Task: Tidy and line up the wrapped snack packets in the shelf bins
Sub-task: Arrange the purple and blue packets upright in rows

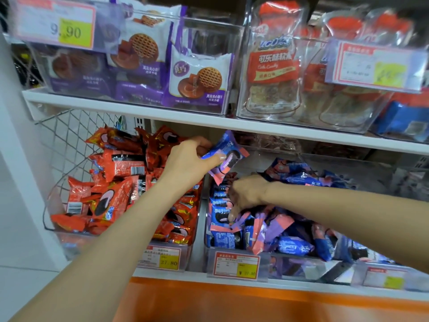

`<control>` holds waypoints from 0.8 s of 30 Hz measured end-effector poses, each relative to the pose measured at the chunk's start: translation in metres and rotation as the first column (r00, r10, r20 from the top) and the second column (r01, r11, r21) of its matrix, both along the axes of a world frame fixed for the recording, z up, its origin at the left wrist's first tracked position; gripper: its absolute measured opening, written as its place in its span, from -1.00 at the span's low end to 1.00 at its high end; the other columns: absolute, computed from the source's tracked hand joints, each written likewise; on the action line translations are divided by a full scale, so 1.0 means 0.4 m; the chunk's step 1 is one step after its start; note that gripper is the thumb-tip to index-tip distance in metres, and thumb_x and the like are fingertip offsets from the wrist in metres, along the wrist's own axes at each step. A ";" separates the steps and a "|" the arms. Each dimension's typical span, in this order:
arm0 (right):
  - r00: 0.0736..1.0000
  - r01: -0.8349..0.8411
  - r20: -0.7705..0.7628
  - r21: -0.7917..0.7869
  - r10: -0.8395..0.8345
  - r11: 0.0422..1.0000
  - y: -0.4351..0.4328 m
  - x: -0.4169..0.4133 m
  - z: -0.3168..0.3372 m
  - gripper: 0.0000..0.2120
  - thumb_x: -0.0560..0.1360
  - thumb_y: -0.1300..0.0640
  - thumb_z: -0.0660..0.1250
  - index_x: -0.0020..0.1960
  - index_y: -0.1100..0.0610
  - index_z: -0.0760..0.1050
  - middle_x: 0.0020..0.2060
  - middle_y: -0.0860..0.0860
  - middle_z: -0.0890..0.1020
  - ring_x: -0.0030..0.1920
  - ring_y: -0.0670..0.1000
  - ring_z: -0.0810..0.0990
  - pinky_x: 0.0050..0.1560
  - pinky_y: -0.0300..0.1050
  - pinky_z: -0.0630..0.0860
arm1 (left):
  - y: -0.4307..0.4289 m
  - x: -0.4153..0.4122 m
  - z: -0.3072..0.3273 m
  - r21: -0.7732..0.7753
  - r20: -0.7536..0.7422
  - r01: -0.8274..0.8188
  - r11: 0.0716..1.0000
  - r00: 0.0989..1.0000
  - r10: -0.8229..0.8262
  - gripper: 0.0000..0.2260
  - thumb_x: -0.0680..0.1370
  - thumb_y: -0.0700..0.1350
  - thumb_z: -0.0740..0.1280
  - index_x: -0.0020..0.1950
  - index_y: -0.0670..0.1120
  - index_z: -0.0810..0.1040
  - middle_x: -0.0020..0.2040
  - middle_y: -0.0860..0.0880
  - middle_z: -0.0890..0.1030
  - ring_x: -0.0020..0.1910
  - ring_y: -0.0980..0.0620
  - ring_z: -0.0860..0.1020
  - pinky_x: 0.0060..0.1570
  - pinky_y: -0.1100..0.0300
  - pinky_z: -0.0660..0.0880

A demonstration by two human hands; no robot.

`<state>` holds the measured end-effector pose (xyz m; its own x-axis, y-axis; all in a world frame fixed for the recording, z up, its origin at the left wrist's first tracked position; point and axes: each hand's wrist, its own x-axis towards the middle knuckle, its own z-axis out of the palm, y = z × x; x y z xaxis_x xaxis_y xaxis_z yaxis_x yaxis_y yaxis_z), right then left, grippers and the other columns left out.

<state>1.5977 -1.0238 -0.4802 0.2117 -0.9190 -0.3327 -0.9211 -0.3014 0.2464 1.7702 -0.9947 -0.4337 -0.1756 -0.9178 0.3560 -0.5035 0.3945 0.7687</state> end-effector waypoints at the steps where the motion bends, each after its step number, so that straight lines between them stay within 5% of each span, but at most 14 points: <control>1: 0.999 0.013 0.048 0.000 -0.013 1.000 0.002 -0.011 0.024 -0.48 0.31 -0.30 0.41 -0.01 0.13 0.59 -0.14 0.01 0.63 -0.09 0.05 0.58 -0.14 -0.16 0.46 | 0.003 -0.005 0.000 -0.005 0.004 0.013 1.000 1.000 -0.013 -0.65 0.47 0.00 0.41 0.20 -0.10 0.54 0.01 -0.01 0.60 0.01 0.06 0.52 -0.01 0.24 0.42; 4: 0.950 0.005 0.310 0.052 -0.021 0.999 0.037 -0.046 0.101 -0.71 0.42 -0.03 0.44 -0.01 0.18 0.59 -0.33 -0.11 0.56 -0.31 -0.19 0.51 -0.33 -0.38 0.35 | 0.009 -0.015 0.000 -0.027 0.016 0.027 0.999 1.000 -0.026 -0.62 0.47 0.01 0.40 0.24 -0.10 0.53 0.10 -0.02 0.61 0.06 0.05 0.53 0.00 0.25 0.42; 6: 0.857 -0.028 0.510 0.189 -0.074 0.982 0.082 -0.061 0.132 -0.82 0.44 0.07 0.44 0.00 0.13 0.60 -0.30 -0.18 0.60 -0.33 -0.32 0.51 -0.22 -0.46 0.36 | 0.009 -0.016 0.002 -0.040 0.021 0.021 0.999 1.000 -0.020 -0.62 0.48 0.01 0.39 0.25 -0.10 0.53 0.13 -0.03 0.61 0.09 0.03 0.54 0.02 0.24 0.42; 8: 0.793 -0.112 0.596 0.342 -0.124 0.933 0.135 -0.071 0.146 -0.76 0.42 0.02 0.44 0.07 0.01 0.60 -0.11 -0.15 0.66 -0.10 -0.27 0.58 0.00 -0.38 0.43 | 0.008 -0.016 0.003 -0.044 0.018 0.017 0.999 1.000 -0.016 -0.62 0.48 0.01 0.39 0.24 -0.11 0.54 0.13 -0.04 0.61 0.10 0.02 0.54 0.01 0.26 0.40; 11: 0.853 -0.201 0.518 0.431 -0.059 0.879 0.187 -0.089 0.132 -0.58 0.34 -0.07 0.47 0.18 -0.19 0.53 0.20 -0.24 0.55 0.22 -0.19 0.49 0.28 -0.18 0.38 | 0.010 -0.021 0.004 -0.043 0.021 0.013 0.999 1.000 -0.012 -0.63 0.48 0.01 0.40 0.22 -0.12 0.55 0.11 -0.05 0.61 0.09 0.03 0.54 -0.01 0.28 0.39; 15: 0.837 -0.226 0.545 0.271 0.045 0.936 0.205 -0.107 0.098 -0.68 0.40 0.12 0.48 0.11 -0.11 0.55 0.11 -0.21 0.57 0.15 -0.07 0.54 0.21 0.06 0.44 | 0.015 -0.027 0.004 -0.047 0.023 0.024 0.999 0.999 -0.023 -0.64 0.48 0.02 0.40 0.21 -0.12 0.55 0.11 -0.05 0.61 0.08 0.04 0.54 -0.03 0.30 0.38; 21: 0.800 -0.193 0.599 0.197 0.038 0.961 0.216 -0.122 0.105 -0.74 0.42 0.22 0.45 0.04 -0.06 0.58 -0.01 -0.16 0.62 0.02 -0.11 0.60 0.09 -0.17 0.50 | 0.008 -0.018 0.004 -0.027 0.030 0.052 0.998 0.998 -0.051 -0.67 0.46 -0.03 0.43 0.19 -0.09 0.57 0.01 -0.01 0.61 -0.02 0.09 0.51 -0.07 0.31 0.37; 24: 0.541 0.101 0.831 0.088 -0.129 0.991 0.203 -0.137 0.146 -0.70 0.40 0.46 0.36 0.01 0.12 0.55 -0.20 0.03 0.63 -0.25 -0.06 0.61 -0.19 -0.25 0.53 | 0.006 -0.024 0.003 -0.014 0.072 0.152 0.988 0.986 -0.150 -0.69 0.42 -0.05 0.47 0.14 -0.07 0.60 -0.14 0.06 0.56 -0.19 0.22 0.48 -0.23 0.46 0.36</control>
<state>1.5430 -0.9425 -0.4216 0.2996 -0.9500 -0.0881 -0.7346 -0.1708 -0.6567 1.7607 -0.9924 -0.4324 -0.3369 -0.8719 0.3554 -0.4898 0.4847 0.7247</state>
